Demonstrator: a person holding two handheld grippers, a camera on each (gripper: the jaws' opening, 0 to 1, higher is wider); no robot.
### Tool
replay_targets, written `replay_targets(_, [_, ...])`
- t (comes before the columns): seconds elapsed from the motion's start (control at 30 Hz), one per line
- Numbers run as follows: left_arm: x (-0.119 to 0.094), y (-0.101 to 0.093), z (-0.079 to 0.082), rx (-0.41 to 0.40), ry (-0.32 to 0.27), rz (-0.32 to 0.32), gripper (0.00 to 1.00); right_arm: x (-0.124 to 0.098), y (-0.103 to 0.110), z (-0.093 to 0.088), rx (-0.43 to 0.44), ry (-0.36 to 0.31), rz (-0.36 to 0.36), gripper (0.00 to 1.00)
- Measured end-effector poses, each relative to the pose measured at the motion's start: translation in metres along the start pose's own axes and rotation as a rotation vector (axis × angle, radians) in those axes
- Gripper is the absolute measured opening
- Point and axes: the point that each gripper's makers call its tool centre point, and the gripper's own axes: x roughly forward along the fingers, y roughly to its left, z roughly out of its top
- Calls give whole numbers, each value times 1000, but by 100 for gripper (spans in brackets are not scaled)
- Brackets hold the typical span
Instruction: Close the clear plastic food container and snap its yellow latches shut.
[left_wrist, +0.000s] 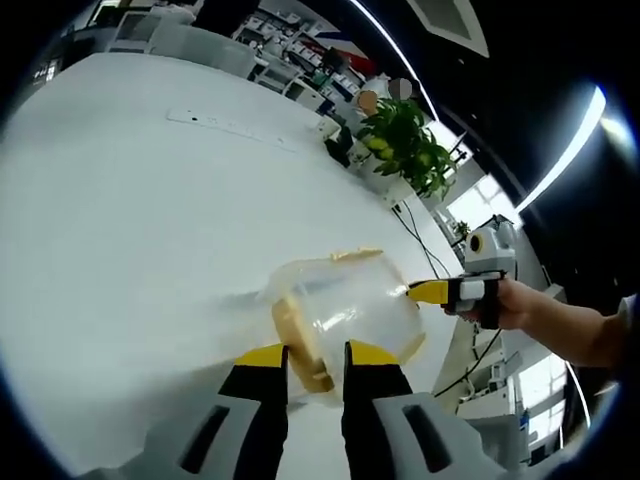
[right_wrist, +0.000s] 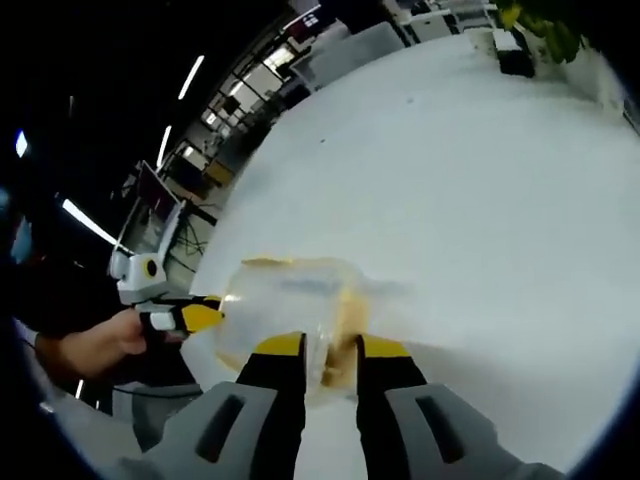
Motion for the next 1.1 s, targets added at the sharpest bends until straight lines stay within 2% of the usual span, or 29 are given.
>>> replay_targets(0.03, [1,-1,0,1,-3,1,12,2,2,7,7,-52,6,13])
replay_targets(0.07, [1,-1,0,0,-3,1,12,-1,5,3,43,-34,17,12])
replay_targets(0.13, [0,-2,0,0,-3,4,12,-2,4,3,-16,-15,1,12])
replay_targets(0.23, [-1,-1,0,0,-1,6,13,-2,4,3,-11,-3,-12,13])
replay_targets(0.53, [-5,0,-4,-51,1,10,15,-2,9,-2,28,-17,-24,15])
replay_targets(0.73, [-19,10,-9,-60,20,19,15,6,20,-6,31,-28,-16,14])
replay_targets(1.1, [-46,33,-13,-47,3,46,15,28,42,-12,2,-4,5,15])
